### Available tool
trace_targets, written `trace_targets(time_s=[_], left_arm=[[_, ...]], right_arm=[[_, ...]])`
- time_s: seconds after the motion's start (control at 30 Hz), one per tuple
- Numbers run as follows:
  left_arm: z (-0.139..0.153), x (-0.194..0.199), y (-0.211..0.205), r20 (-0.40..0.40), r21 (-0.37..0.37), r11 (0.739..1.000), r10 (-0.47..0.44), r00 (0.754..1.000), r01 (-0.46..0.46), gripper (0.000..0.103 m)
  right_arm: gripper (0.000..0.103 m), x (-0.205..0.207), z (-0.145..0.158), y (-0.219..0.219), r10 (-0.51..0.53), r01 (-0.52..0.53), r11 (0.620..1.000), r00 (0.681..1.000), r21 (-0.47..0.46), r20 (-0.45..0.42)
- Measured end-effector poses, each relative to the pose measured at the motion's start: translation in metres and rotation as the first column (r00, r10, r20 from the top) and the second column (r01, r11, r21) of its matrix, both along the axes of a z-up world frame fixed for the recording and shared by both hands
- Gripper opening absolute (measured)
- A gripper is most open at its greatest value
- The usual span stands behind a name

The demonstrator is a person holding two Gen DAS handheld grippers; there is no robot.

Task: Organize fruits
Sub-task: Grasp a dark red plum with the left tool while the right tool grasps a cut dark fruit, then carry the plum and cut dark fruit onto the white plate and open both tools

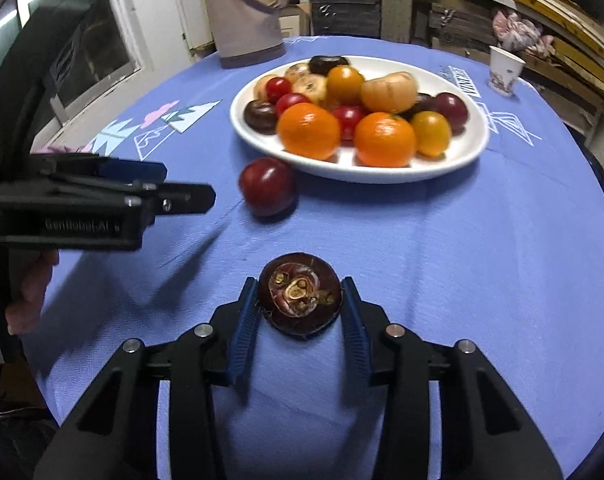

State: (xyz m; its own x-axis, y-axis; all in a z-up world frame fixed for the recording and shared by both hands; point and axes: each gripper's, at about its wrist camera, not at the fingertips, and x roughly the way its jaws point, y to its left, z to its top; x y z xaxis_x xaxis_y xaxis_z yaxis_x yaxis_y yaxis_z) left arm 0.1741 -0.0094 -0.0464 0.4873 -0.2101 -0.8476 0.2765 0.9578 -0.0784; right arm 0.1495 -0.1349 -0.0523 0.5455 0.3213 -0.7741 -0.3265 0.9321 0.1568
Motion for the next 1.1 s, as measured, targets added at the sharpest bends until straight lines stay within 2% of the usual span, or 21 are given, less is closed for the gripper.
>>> trace_targets(time_s=[0.43,0.5,0.53,0.7,0.93,1.1], left_arm=[[-0.008,0.016,-0.039,-0.023,-0.011,0.999,-0.047,0.999,0.047,0.073],[-0.014,0.022,-0.041,-0.045,-0.022,0.999,-0.04,0.998,0.039,0.07],[-0.015,0.024,-0.041,-0.049,-0.024,0.999,-0.039,0.998,0.038,0.061],[-0.017,0.024,-0.043,-0.035,-0.029,0.997,-0.074,0.997,0.073,0.039],[-0.012,0.015,-0.034,-0.027,-0.026,0.997,-0.075,0.997,0.074,0.038],[0.004,0.007,-0.02,0.0,-0.043,0.997,-0.065,0.998,0.065,0.038]], right_arm=[[0.041,-0.004,-0.006,-0.021,-0.021,0.022,0.997,1.0,0.07,-0.015],[0.041,-0.004,-0.006,-0.022,-0.02,0.021,0.997,1.0,0.08,-0.016],[0.041,-0.004,-0.006,-0.023,-0.02,0.021,0.996,1.0,0.084,-0.017],[0.041,-0.002,-0.006,-0.024,-0.018,0.02,0.996,1.0,0.09,-0.02],[0.041,-0.001,0.003,-0.027,-0.032,0.032,0.995,0.999,0.092,-0.001],[0.041,0.0,0.016,-0.028,-0.036,0.033,0.996,0.999,0.086,0.025]])
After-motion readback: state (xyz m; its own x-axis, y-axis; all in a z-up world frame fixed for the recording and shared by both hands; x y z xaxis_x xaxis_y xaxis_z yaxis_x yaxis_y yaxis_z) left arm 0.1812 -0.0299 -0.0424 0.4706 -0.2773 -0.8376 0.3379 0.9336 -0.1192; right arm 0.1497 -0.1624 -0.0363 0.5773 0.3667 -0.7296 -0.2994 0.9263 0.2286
